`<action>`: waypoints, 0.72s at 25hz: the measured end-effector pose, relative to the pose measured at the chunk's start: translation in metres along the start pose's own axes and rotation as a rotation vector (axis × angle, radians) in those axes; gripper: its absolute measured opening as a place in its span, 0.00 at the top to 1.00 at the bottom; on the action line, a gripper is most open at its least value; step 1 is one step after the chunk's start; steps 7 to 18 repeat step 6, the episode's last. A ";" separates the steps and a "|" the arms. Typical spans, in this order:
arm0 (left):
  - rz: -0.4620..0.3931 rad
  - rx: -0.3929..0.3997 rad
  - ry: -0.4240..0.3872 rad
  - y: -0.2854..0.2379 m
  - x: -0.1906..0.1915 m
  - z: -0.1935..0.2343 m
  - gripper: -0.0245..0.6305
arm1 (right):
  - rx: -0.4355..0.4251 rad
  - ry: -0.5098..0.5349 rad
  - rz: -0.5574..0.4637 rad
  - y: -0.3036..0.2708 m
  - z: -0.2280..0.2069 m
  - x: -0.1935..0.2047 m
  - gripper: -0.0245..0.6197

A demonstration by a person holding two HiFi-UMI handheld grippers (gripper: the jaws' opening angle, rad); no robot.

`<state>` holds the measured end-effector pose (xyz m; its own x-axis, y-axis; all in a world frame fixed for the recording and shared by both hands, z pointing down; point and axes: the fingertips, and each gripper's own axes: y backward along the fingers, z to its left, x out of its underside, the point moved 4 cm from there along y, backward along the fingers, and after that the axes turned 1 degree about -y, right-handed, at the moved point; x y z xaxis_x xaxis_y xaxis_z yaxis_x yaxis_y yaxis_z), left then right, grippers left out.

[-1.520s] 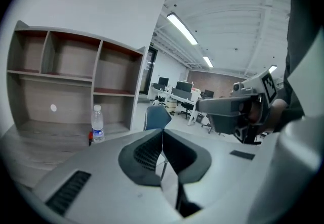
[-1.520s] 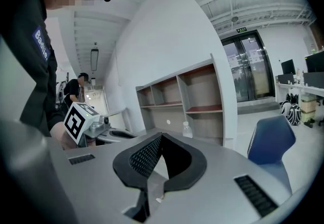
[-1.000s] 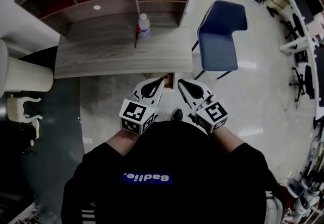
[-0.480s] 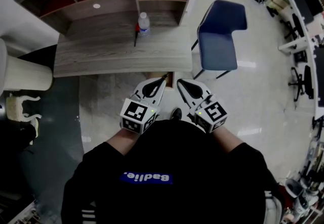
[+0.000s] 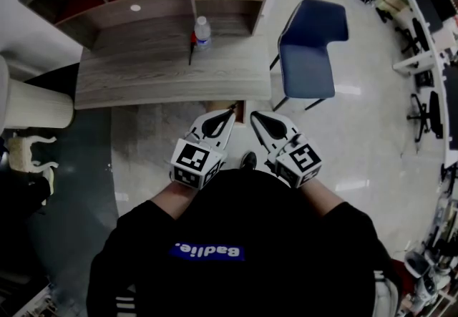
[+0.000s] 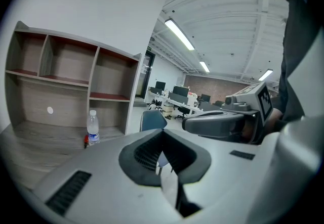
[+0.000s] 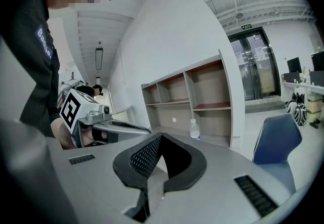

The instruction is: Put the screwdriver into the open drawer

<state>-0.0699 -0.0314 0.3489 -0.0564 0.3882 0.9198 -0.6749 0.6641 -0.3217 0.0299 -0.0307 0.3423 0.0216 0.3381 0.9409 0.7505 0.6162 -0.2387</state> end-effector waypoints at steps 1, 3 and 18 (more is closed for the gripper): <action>-0.003 -0.001 0.001 0.000 0.000 0.000 0.96 | -0.001 0.001 -0.001 0.000 0.000 0.000 0.92; -0.007 -0.003 0.005 0.000 -0.002 -0.001 0.96 | 0.002 -0.006 -0.002 0.000 0.000 0.000 0.92; -0.003 0.001 -0.003 0.000 -0.001 -0.001 0.96 | 0.006 -0.013 0.000 0.001 0.001 0.001 0.92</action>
